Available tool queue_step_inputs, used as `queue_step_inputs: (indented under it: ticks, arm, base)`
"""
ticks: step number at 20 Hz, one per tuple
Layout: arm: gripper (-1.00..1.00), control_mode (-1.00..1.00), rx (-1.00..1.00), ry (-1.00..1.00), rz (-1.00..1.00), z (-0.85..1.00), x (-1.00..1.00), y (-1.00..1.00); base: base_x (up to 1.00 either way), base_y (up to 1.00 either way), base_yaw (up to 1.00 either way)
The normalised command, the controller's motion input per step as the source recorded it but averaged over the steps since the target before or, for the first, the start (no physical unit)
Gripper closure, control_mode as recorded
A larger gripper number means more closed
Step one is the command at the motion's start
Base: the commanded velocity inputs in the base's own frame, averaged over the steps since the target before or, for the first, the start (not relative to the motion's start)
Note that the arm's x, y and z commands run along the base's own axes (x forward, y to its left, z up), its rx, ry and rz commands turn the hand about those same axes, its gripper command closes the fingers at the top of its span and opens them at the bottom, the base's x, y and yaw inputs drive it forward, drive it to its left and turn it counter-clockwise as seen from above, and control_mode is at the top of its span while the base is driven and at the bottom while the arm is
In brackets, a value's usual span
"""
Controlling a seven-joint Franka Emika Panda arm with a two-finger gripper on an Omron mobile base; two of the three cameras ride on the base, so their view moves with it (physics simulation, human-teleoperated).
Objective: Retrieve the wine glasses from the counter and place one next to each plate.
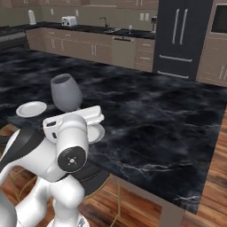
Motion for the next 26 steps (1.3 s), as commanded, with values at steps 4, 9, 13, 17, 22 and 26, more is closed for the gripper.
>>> queue_step_inputs:
  ticks: [4,9,13,17,22,26]
  arm:
    - [1.0,1.0,0.0,0.0,0.0,0.0,0.0,0.0]
    - [1.0,-1.0,0.0,0.01,0.06,-0.16,0.21,-0.09]
    - [1.0,-1.0,0.0,0.01,0.24,-0.4,0.5,-0.52]
    - [1.0,-1.0,0.0,0.04,0.34,-0.43,0.47,-0.67]
    - [1.0,-1.0,0.0,0.07,0.38,-0.5,0.76,-0.39]
    - [1.0,-1.0,0.0,0.05,0.32,-0.54,0.98,-0.24]
  base:
    - [0.28,0.13,-0.09]
    - [0.21,-0.01,0.03]
    - [0.0,0.0,0.0]
    - [0.0,0.0,0.0]
    - [0.0,0.0,0.0]
    - [0.0,0.0,0.0]
